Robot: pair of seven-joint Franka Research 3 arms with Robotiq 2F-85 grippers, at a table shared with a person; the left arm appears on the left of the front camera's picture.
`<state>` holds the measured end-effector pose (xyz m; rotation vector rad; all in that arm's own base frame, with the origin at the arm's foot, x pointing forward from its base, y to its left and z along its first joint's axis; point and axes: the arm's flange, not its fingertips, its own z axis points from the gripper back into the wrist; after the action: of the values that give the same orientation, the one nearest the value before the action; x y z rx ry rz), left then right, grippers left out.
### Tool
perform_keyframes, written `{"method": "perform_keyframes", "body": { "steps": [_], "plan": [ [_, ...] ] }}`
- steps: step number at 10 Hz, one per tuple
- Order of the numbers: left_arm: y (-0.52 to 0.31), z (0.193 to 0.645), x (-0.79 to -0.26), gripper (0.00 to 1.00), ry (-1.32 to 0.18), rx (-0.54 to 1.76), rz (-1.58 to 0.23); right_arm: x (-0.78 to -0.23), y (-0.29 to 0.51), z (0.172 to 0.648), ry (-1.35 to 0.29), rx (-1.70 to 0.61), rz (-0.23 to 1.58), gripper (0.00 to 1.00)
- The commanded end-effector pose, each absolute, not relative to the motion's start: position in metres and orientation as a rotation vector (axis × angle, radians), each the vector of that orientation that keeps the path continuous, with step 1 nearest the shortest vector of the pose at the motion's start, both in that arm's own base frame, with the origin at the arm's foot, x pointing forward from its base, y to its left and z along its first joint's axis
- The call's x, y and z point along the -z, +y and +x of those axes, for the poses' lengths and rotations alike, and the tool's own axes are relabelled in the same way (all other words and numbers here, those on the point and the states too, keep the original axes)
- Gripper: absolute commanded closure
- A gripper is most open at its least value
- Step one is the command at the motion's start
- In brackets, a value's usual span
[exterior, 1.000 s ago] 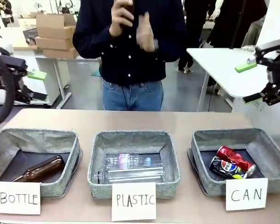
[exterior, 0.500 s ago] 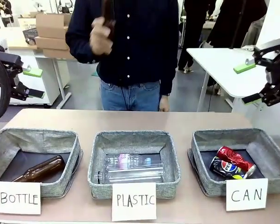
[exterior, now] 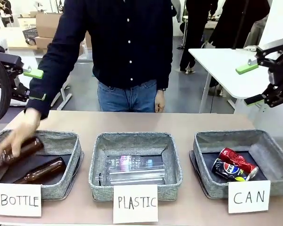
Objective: Sort the can waste into the basket.
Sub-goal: Pick up the can waste from the table and place it in the right Fabric basket.
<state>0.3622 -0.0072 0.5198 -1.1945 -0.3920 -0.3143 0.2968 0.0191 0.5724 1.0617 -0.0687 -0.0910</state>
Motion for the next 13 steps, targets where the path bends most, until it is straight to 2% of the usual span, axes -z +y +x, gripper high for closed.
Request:
{"method": "perform_keyframes", "body": {
  "steps": [1, 13],
  "plan": [
    [-0.0069, 0.3609, -0.5204, 0.0, -0.395, 0.328, -1.204, -0.5733, 0.0213, 0.297, -0.074, 0.082, 1.072, 0.0],
    [-0.0069, 0.3609, -0.5204, 0.0, -0.395, 0.328, -1.204, -0.5733, 0.0213, 0.297, -0.074, 0.082, 1.072, 0.0]
  ]
}}
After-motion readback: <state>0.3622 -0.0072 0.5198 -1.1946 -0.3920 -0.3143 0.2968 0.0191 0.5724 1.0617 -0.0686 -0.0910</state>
